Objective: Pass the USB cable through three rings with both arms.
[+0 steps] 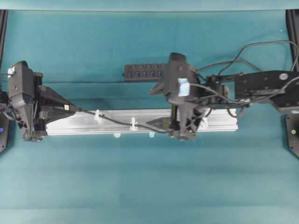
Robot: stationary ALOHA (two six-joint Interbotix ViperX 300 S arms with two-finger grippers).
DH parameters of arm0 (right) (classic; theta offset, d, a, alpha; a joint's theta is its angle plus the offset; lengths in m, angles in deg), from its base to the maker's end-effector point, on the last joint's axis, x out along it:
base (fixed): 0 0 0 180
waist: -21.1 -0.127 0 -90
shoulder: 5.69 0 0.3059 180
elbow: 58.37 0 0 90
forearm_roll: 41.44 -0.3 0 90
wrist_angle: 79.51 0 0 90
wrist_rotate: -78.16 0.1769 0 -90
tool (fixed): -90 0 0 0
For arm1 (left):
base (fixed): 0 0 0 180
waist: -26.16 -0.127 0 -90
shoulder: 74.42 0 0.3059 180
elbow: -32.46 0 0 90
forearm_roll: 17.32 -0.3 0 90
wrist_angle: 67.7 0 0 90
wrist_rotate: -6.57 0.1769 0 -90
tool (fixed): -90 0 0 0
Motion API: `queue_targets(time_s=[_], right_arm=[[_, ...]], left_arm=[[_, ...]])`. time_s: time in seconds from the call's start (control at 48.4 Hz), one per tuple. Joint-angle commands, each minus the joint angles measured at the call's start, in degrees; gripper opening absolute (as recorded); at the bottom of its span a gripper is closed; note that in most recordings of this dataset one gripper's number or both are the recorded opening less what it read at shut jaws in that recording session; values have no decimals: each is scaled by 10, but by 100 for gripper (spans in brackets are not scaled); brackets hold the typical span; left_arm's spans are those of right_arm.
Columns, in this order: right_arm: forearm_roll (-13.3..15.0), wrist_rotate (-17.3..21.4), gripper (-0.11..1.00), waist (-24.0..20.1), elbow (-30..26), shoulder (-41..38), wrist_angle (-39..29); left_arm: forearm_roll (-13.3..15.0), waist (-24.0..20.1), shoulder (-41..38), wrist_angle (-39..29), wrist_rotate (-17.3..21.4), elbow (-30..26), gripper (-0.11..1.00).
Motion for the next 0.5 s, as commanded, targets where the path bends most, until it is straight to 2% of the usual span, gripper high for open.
queue_targets(time_s=[0.0,0.476], right_arm=[[-1,5,70,-2,6,27,5],[-1,5,70,-5,107,138,31]], left_arm=[[-2,1,0,3,-1,-14,24],[-2,1,3,5,0,-19,24]])
